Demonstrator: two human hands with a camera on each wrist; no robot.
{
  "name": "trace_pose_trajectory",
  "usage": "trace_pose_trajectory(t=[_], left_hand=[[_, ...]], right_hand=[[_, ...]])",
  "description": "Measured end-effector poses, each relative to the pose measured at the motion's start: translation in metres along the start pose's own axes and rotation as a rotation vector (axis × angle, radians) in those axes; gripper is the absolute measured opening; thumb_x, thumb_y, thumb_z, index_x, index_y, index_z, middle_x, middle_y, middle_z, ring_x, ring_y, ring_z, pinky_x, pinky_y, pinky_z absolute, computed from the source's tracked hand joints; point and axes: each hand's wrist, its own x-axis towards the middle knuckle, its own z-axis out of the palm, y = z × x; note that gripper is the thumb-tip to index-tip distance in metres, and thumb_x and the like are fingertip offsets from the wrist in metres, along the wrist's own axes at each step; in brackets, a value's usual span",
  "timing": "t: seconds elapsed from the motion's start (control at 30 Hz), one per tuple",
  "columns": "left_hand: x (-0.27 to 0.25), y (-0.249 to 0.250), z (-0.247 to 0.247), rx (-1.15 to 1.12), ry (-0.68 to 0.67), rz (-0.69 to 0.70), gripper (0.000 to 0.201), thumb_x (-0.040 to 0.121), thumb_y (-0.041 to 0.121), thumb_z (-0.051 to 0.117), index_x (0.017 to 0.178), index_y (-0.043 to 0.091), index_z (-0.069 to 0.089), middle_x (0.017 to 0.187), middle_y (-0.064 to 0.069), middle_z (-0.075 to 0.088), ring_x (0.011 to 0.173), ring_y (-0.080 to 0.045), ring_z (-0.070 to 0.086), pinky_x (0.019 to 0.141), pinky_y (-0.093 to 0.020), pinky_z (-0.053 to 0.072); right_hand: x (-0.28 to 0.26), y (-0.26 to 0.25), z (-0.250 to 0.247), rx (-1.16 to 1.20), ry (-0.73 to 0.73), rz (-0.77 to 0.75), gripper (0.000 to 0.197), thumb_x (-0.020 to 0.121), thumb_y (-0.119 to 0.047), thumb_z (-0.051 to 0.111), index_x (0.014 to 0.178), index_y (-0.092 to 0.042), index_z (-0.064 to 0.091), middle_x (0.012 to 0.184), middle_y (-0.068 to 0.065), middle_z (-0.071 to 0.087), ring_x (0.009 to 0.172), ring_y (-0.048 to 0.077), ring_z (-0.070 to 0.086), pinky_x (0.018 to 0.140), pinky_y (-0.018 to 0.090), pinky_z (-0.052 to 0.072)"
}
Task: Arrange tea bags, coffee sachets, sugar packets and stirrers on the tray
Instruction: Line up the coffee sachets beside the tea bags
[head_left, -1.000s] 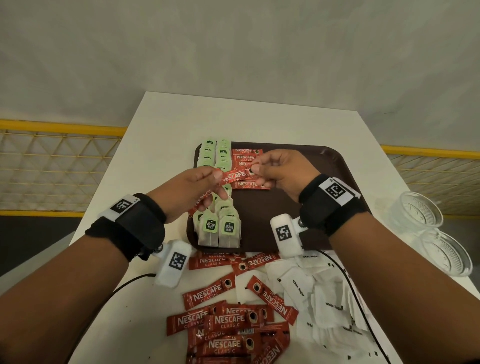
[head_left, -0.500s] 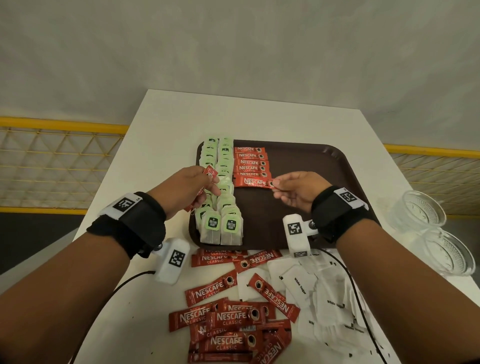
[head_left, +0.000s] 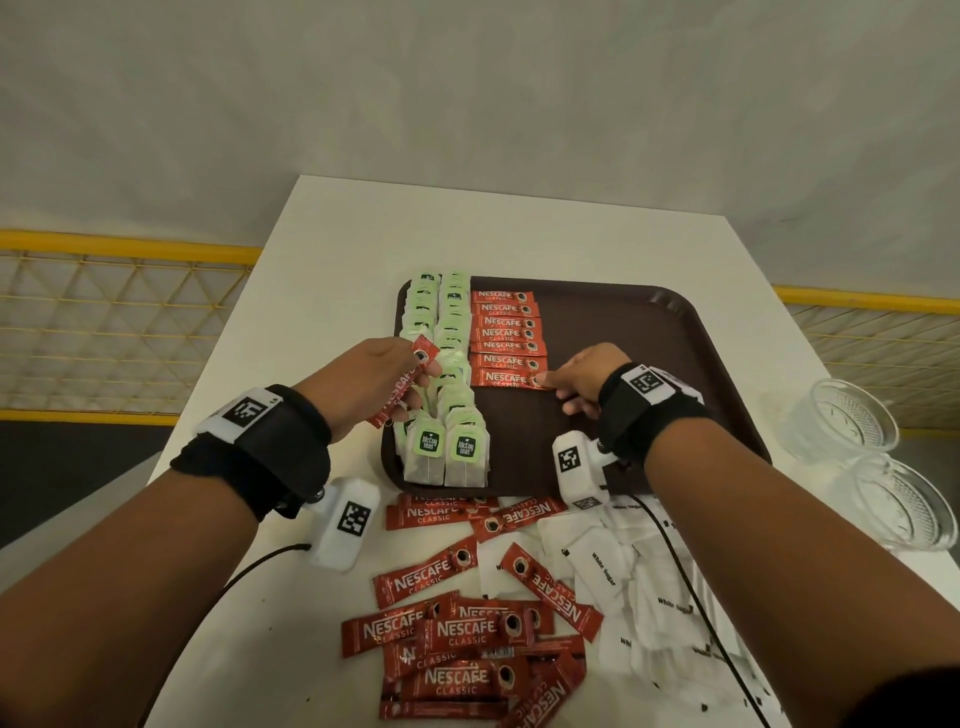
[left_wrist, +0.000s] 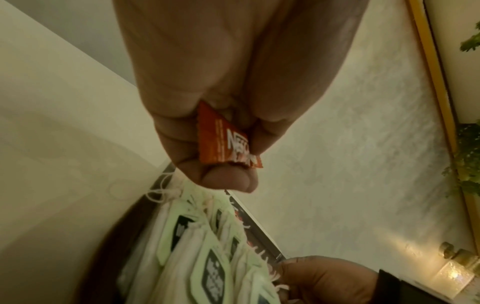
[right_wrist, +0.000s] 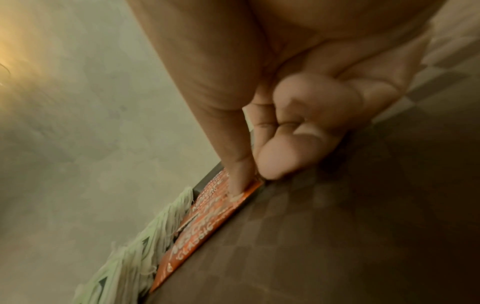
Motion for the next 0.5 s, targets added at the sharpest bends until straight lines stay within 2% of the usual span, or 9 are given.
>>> trace_pose_trajectory(t=[0.1, 0.17, 0.2, 0.3, 0.37, 0.43, 0.5], left_hand=[[-0.001, 0.002, 0.001, 0.023, 0.019, 0.023, 0.031, 0.105, 0.017, 0.04, 0.11, 0.007, 0.069, 0.092, -0.006, 0.059, 0.072, -0.012, 0.056, 0.059, -0.021, 0.049], [-0.001, 0.003, 0.001, 0.067, 0.024, 0.043, 0.026, 0.104, 0.019, 0.044, 0.11, 0.01, 0.068, 0.09, -0.005, 0.061, 0.073, -0.012, 0.058, 0.058, -0.019, 0.051], [0.0, 0.004, 0.001, 0.099, 0.021, 0.057, 0.023, 0.103, 0.021, 0.048, 0.108, 0.011, 0.068, 0.09, -0.005, 0.065, 0.078, -0.013, 0.061, 0.061, -0.021, 0.053], [0.003, 0.004, 0.004, 0.152, 0.027, 0.099, 0.011, 0.097, 0.02, 0.059, 0.103, 0.013, 0.065, 0.093, -0.007, 0.071, 0.08, -0.016, 0.068, 0.065, -0.027, 0.056], [0.007, 0.006, 0.009, 0.156, 0.063, 0.122, 0.014, 0.093, 0.019, 0.067, 0.103, 0.011, 0.062, 0.091, -0.009, 0.072, 0.075, -0.015, 0.071, 0.068, -0.033, 0.057], [0.008, 0.009, 0.016, 0.148, 0.071, 0.146, 0.02, 0.089, 0.017, 0.071, 0.103, 0.009, 0.059, 0.088, -0.011, 0.072, 0.072, -0.015, 0.072, 0.069, -0.036, 0.058], [0.008, 0.013, 0.022, 0.12, 0.052, 0.173, 0.025, 0.087, 0.015, 0.074, 0.104, 0.006, 0.058, 0.086, -0.012, 0.072, 0.069, -0.014, 0.071, 0.061, -0.032, 0.056]], right_hand=[[0.002, 0.0, -0.001, -0.015, 0.013, -0.015, 0.034, 0.085, -0.033, 0.072, 0.104, -0.008, 0.059, 0.079, 0.003, 0.06, 0.055, 0.012, 0.053, 0.05, 0.023, 0.042], [0.001, 0.002, -0.003, -0.031, 0.027, -0.042, 0.036, 0.084, -0.037, 0.072, 0.102, -0.008, 0.06, 0.078, 0.003, 0.061, 0.056, 0.012, 0.054, 0.051, 0.024, 0.043], [-0.001, 0.003, -0.004, -0.046, 0.041, -0.071, 0.036, 0.085, -0.04, 0.07, 0.099, -0.008, 0.061, 0.077, 0.003, 0.061, 0.056, 0.012, 0.053, 0.052, 0.024, 0.044], [-0.009, 0.0, -0.004, -0.01, 0.049, -0.273, 0.031, 0.088, -0.043, 0.066, 0.087, -0.012, 0.061, 0.07, 0.002, 0.061, 0.051, 0.01, 0.05, 0.049, 0.023, 0.042], [-0.019, -0.007, 0.0, 0.052, -0.035, -0.45, 0.031, 0.089, -0.044, 0.063, 0.087, -0.013, 0.064, 0.079, 0.003, 0.066, 0.054, 0.011, 0.053, 0.049, 0.023, 0.043], [-0.029, -0.015, 0.007, 0.118, -0.145, -0.565, 0.019, 0.09, -0.034, 0.065, 0.089, -0.015, 0.066, 0.084, 0.002, 0.069, 0.057, 0.011, 0.057, 0.05, 0.022, 0.046], [-0.037, -0.02, 0.013, 0.22, -0.247, -0.603, 0.002, 0.09, -0.015, 0.067, 0.089, -0.013, 0.067, 0.074, 0.002, 0.067, 0.056, 0.01, 0.059, 0.05, 0.02, 0.049]])
